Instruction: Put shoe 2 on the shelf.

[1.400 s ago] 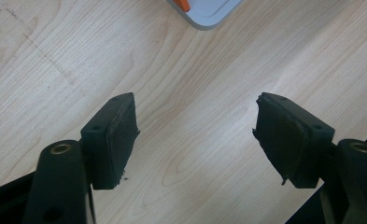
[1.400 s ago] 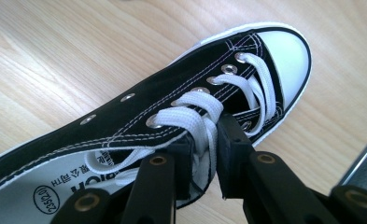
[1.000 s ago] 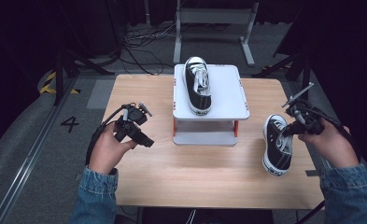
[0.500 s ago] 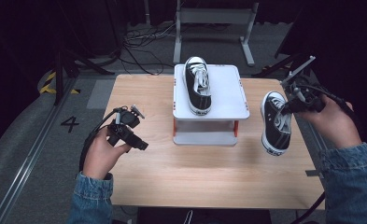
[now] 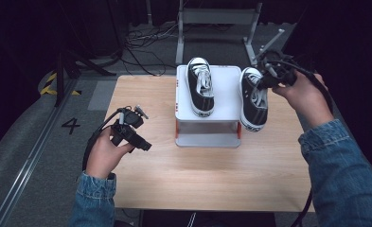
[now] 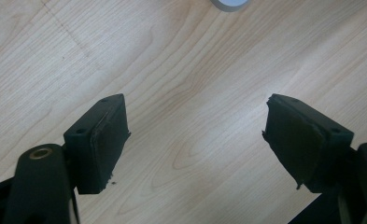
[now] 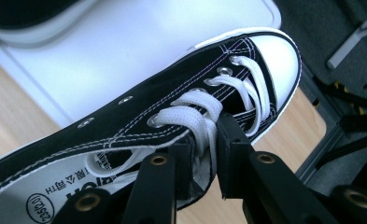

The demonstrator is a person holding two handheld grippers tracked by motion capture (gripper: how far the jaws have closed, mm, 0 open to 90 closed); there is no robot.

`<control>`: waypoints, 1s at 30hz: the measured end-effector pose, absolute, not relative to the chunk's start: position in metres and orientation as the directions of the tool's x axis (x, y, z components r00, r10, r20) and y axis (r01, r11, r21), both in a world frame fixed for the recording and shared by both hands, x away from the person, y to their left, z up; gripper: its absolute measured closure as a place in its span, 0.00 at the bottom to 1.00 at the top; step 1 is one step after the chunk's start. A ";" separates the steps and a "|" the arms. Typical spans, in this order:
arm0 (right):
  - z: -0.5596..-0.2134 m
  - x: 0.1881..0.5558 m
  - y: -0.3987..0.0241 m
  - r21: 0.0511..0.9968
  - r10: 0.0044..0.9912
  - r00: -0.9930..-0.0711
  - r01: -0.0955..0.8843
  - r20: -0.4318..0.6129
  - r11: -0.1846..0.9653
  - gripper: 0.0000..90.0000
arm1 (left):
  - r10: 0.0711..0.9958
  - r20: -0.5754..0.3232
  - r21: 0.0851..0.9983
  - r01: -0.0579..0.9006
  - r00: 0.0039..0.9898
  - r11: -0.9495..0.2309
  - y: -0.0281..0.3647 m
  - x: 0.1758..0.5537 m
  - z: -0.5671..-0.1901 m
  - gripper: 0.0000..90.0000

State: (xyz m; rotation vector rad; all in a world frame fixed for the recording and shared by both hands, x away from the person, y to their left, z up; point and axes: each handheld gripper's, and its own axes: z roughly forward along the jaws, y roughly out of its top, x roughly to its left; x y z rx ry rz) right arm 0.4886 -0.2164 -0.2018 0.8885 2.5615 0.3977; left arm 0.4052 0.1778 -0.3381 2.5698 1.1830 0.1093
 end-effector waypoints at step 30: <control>-0.230 0.550 -0.143 0.381 0.568 -0.743 0.440 -0.353 0.813 0.79 | 0.746 -0.087 0.303 0.731 0.660 -0.611 0.185 0.409 -0.343 0.25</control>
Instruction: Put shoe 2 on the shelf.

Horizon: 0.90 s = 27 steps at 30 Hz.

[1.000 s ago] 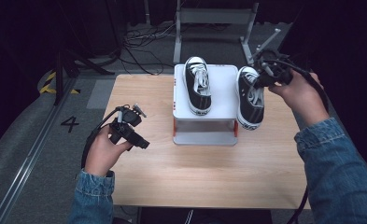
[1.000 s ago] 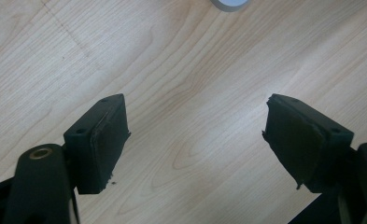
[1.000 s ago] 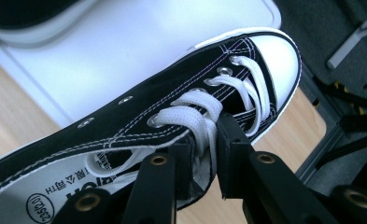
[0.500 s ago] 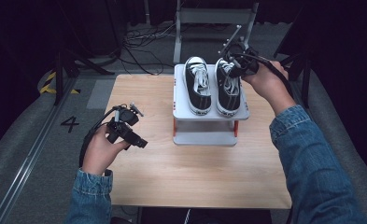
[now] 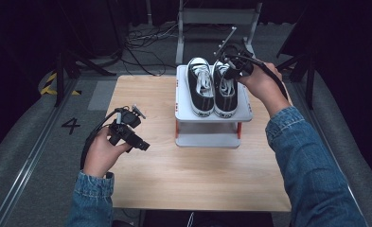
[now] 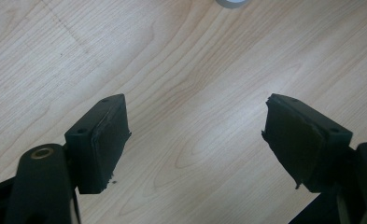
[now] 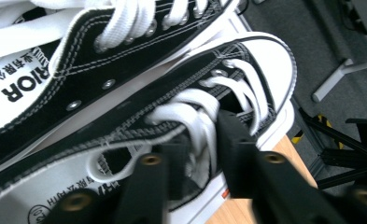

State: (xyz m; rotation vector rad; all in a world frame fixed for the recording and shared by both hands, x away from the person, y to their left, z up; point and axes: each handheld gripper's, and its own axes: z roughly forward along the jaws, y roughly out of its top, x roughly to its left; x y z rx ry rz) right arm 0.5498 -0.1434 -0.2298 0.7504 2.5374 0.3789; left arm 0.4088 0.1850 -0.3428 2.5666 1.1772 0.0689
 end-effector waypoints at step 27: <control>-0.248 0.424 -0.296 0.678 0.735 -0.668 0.485 -0.121 0.552 0.50 | 0.766 -0.062 0.315 0.741 0.639 -0.593 0.170 0.411 -0.355 0.22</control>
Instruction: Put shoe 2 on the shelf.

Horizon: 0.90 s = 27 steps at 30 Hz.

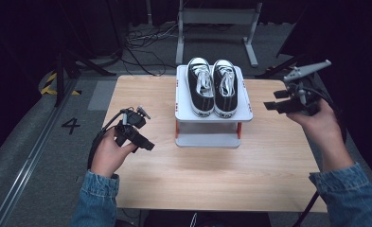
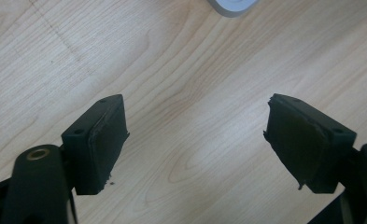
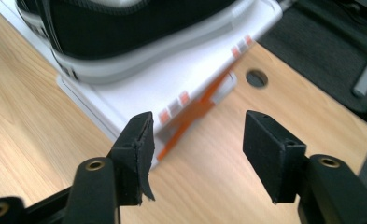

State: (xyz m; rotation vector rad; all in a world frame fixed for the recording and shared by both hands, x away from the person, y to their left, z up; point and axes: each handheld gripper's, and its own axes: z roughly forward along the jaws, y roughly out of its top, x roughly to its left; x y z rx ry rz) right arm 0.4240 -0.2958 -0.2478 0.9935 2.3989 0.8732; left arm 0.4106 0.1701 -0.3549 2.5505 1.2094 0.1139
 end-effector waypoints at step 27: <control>-0.409 0.400 -0.369 0.600 0.835 -0.550 0.680 0.038 0.421 0.50 | 0.778 0.001 0.367 0.724 0.628 -0.585 0.168 0.404 -0.361 0.19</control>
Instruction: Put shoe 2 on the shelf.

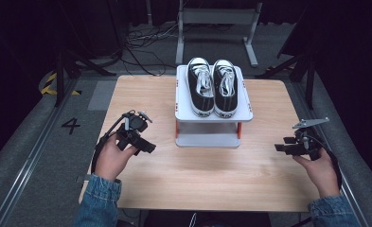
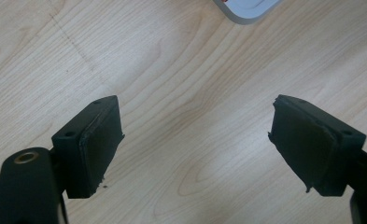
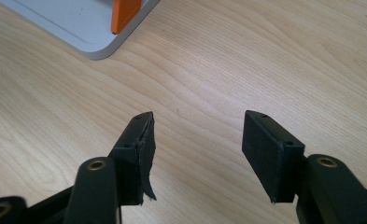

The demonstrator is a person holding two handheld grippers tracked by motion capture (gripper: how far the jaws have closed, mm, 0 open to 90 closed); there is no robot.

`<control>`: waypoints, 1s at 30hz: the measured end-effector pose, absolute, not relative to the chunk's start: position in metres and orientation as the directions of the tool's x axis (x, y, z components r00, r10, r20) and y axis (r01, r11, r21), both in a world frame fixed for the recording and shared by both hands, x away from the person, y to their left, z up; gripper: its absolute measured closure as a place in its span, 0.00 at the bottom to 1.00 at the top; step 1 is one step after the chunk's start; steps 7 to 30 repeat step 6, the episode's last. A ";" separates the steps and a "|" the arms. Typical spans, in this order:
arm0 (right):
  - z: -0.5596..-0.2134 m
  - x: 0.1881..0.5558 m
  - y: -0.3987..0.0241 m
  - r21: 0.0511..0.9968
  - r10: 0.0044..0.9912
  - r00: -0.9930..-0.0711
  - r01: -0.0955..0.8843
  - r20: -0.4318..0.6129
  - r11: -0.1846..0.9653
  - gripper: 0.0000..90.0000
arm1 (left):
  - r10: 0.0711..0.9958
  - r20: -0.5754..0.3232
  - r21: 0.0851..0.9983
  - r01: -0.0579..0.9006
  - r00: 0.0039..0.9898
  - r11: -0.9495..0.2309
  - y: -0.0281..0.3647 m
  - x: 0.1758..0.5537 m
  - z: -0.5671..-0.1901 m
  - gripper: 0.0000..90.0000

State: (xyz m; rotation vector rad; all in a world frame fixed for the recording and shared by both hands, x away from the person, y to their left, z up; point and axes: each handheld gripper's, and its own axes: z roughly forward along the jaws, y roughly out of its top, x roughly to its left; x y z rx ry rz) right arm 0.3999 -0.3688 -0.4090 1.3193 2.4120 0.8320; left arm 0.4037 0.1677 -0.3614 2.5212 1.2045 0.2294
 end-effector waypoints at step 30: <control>-0.415 0.402 -0.365 0.604 0.828 -0.559 0.678 0.053 0.419 0.50 | 0.784 -0.007 0.379 0.727 0.621 -0.572 0.169 0.407 -0.364 0.19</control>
